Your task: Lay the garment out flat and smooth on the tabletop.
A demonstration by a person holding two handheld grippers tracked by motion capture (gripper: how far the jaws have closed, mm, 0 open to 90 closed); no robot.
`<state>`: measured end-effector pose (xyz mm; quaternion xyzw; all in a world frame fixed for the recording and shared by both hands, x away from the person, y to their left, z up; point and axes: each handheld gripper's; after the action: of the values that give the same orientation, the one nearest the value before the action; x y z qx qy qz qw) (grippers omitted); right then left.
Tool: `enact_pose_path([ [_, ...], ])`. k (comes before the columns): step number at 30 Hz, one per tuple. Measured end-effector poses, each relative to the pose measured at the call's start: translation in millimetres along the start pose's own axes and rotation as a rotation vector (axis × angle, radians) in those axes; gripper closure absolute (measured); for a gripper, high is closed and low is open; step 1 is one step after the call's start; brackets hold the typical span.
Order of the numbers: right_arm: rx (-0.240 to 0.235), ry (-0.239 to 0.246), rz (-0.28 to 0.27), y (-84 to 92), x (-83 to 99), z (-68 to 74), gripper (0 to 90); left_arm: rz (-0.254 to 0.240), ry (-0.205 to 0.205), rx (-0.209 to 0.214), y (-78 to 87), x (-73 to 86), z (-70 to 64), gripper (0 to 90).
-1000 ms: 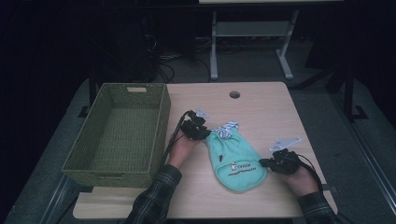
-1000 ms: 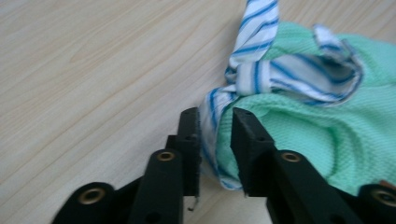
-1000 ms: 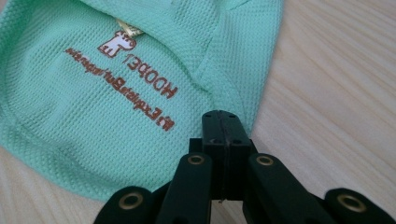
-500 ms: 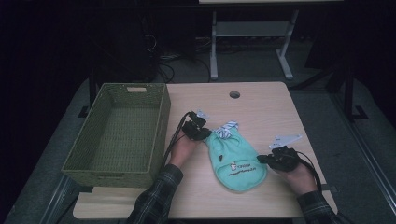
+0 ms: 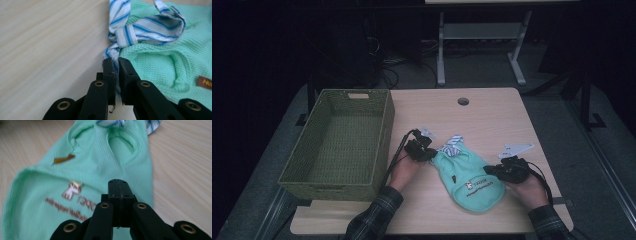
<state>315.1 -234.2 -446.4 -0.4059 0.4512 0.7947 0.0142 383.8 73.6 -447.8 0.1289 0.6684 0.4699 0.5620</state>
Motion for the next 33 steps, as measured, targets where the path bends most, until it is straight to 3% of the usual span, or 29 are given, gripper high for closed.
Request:
enact_pose_path([
  [5, -0.048, 0.004, -0.006, -12.0, -7.3, 11.9, 89.9, -0.008, -0.018, 0.027, 6.0, 4.9, -15.7, 83.7],
  [9, -0.077, 0.018, 0.0, -20.8, -11.7, 18.3, 89.9, -0.02, -0.011, 0.04, 6.7, 6.9, -18.5, 83.6],
  [16, -0.079, 0.027, 0.053, -40.7, -10.5, 23.6, 89.9, -0.023, -0.002, 0.056, 5.1, 10.0, -18.6, 80.6],
  [25, -0.072, 0.039, 0.072, -46.8, -7.3, 25.2, 89.9, -0.011, -0.016, 0.057, 1.2, 12.9, -18.9, 62.1],
  [33, -0.068, 0.038, 0.068, -46.7, -6.8, 26.1, 90.0, -0.005, -0.043, 0.054, -1.1, 12.9, -20.6, 63.7],
])
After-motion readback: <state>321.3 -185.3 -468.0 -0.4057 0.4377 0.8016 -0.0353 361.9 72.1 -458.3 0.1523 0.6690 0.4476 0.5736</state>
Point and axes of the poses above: each handheld gripper's, and its own axes: y roughly backward along the jaws, x roughly out of its underside, z roughly to its left, and after that the axes turned 13 degrees about -y, right-handed
